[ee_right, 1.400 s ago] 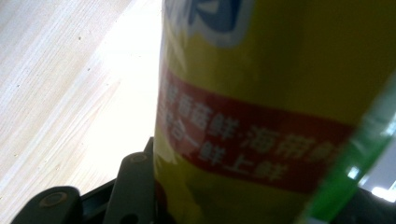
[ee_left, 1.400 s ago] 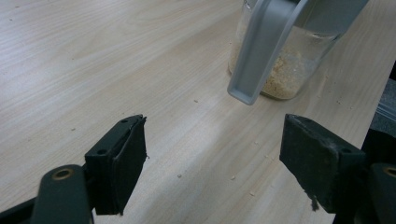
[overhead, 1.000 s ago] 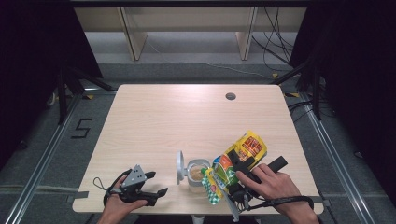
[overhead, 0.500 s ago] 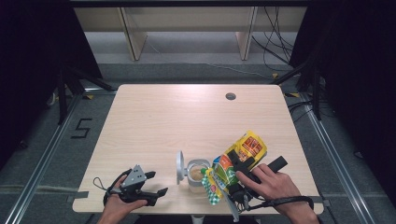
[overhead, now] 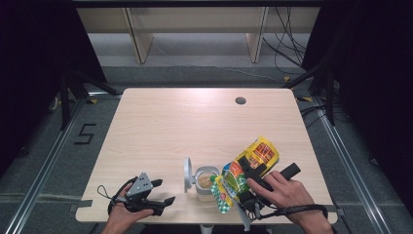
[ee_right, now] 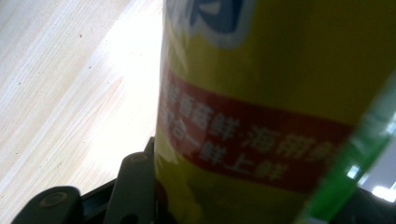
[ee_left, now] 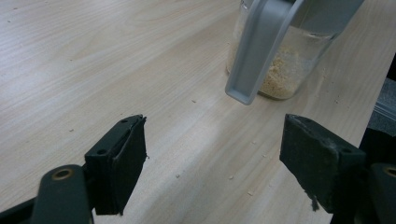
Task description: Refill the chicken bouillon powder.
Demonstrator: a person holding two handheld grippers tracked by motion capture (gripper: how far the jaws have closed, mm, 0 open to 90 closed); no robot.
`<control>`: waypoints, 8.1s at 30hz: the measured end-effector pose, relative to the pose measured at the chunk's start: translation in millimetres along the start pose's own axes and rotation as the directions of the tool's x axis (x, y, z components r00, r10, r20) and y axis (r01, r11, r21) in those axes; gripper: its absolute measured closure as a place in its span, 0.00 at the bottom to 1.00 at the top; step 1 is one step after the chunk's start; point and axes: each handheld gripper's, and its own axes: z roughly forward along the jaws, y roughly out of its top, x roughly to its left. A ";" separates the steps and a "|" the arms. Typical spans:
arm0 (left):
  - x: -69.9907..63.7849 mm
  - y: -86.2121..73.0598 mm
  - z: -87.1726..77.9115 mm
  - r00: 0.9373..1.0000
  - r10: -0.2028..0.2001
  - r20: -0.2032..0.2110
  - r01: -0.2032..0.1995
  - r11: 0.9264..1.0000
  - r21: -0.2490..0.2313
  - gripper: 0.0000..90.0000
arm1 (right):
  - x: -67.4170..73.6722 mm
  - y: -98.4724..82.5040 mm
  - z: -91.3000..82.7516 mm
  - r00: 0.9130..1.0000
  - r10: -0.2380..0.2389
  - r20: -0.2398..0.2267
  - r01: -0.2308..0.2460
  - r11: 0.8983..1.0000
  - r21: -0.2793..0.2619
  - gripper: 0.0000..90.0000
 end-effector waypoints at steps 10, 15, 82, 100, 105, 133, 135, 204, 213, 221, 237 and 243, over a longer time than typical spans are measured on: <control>0.4 0.5 -0.2 1.000 0.009 -0.002 -0.009 1.000 -0.001 0.25 | 0.4 -1.1 0.4 1.000 -0.002 -0.002 0.002 1.000 0.001 0.64; 0.1 0.4 0.0 1.000 0.003 -0.001 -0.003 1.000 -0.002 0.25 | 2.3 -0.5 -0.8 0.999 0.034 -0.002 -0.034 0.999 0.012 0.64; -0.4 -0.2 -0.2 1.000 0.011 -0.005 -0.011 1.000 0.003 0.25 | -3.2 0.9 -6.7 0.999 -0.046 0.016 0.045 0.999 0.021 0.66; 0.2 0.2 -0.8 1.000 0.015 -0.009 -0.015 1.000 0.005 0.25 | -2.8 -0.4 -6.9 0.999 -0.046 0.014 0.045 0.999 0.026 0.66; 0.1 0.0 -0.8 1.000 0.015 -0.009 -0.015 1.000 0.004 0.25 | -3.6 -0.9 -7.5 0.999 -0.043 0.004 0.043 0.999 0.023 0.66; -0.3 0.5 -1.2 1.000 0.011 -0.015 -0.011 1.000 0.002 0.25 | -2.3 0.7 -8.1 1.000 -0.025 0.013 0.025 0.999 0.027 0.66; -0.2 0.8 -1.2 1.000 0.010 -0.016 -0.010 1.000 0.001 0.25 | -2.1 0.7 -7.8 1.000 -0.024 0.017 0.023 0.999 0.027 0.66; 1.2 1.3 -1.4 0.999 0.041 -0.008 -0.041 0.999 0.001 0.25 | -2.2 1.6 -6.2 0.999 -0.048 0.012 0.047 0.999 0.012 0.67; -0.4 0.4 -1.1 1.000 0.015 -0.010 -0.015 1.000 -0.002 0.25 | -2.5 1.0 -7.0 0.999 -0.045 0.009 0.045 0.999 0.015 0.67; -0.1 0.3 -1.4 1.000 0.013 -0.010 -0.013 1.000 0.007 0.24 | -2.1 0.6 -6.0 0.999 -0.043 0.002 0.043 0.999 0.016 0.67; -0.2 0.2 -1.8 1.000 0.014 -0.010 -0.013 1.000 0.008 0.24 | -0.8 0.7 -7.1 1.000 -0.021 0.007 0.021 0.999 0.024 0.67; -0.2 0.2 -1.8 1.000 0.011 -0.015 -0.011 1.000 0.006 0.24 | -1.2 0.9 -8.0 1.000 -0.020 0.010 0.019 1.000 0.023 0.67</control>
